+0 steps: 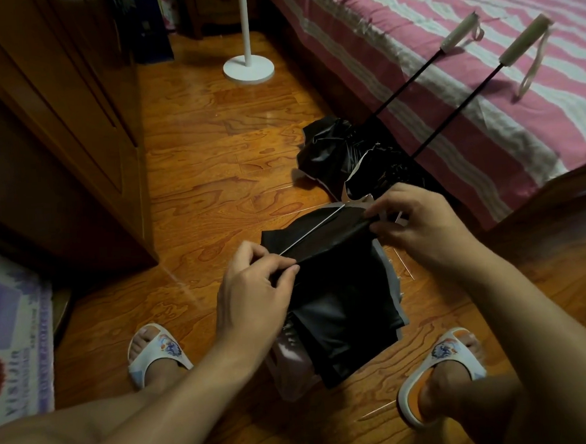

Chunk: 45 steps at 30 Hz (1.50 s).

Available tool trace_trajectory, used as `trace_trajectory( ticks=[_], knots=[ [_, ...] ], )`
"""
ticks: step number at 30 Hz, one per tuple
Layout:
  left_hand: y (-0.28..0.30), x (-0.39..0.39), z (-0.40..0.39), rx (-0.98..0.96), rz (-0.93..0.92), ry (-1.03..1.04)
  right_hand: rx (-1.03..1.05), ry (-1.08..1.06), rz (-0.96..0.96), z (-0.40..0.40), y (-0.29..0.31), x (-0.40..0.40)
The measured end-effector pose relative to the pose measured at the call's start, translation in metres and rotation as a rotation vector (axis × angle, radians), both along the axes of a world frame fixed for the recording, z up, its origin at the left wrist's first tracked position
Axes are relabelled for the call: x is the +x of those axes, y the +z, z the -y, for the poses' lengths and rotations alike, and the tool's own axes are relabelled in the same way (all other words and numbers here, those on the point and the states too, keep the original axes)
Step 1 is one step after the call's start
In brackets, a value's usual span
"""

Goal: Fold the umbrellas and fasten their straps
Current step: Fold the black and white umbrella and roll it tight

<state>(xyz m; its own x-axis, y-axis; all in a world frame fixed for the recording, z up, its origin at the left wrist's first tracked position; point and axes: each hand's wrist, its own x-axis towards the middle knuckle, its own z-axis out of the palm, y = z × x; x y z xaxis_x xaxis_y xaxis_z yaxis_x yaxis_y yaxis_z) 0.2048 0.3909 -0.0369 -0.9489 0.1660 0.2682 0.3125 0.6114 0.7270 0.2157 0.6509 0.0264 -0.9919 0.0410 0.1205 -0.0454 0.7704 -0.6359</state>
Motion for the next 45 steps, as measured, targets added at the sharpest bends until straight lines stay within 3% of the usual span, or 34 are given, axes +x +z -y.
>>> trace_trajectory(
  ticks=[4,11,18,26,31,34,37,39,43,45],
  knots=[
    [-0.002,0.007,0.001,-0.071,-0.102,-0.130,0.223,0.081,-0.147,-0.007,0.001,0.001],
    [-0.009,0.016,0.010,-0.378,-0.248,-0.584,0.365,0.383,-0.210,-0.028,-0.015,0.040],
    [-0.046,0.039,0.004,-0.595,-0.222,-0.832,0.511,0.498,-0.036,-0.040,-0.083,0.093],
    [-0.063,0.038,0.004,-0.892,-0.026,-0.952,0.722,0.401,0.084,-0.020,-0.130,0.087],
    [-0.063,0.040,0.004,-0.933,-0.020,-1.026,0.795,0.385,0.377,0.006,-0.113,0.068],
    [-0.065,0.036,0.004,-0.909,-0.045,-1.036,0.655,0.254,0.551,0.020,-0.076,0.040],
    [-0.070,0.035,0.007,-0.879,-0.072,-1.043,0.450,-0.085,0.260,0.028,-0.053,-0.009],
    [-0.071,0.033,0.007,-0.865,-0.052,-1.048,0.318,-0.180,0.229,0.029,-0.054,-0.049],
    [-0.070,0.028,0.004,-0.849,-0.015,-1.065,0.234,-0.195,0.554,0.029,-0.087,-0.112],
    [-0.069,0.027,0.002,-0.850,-0.019,-1.072,0.105,-0.267,0.621,0.026,-0.100,-0.126]
  ],
)
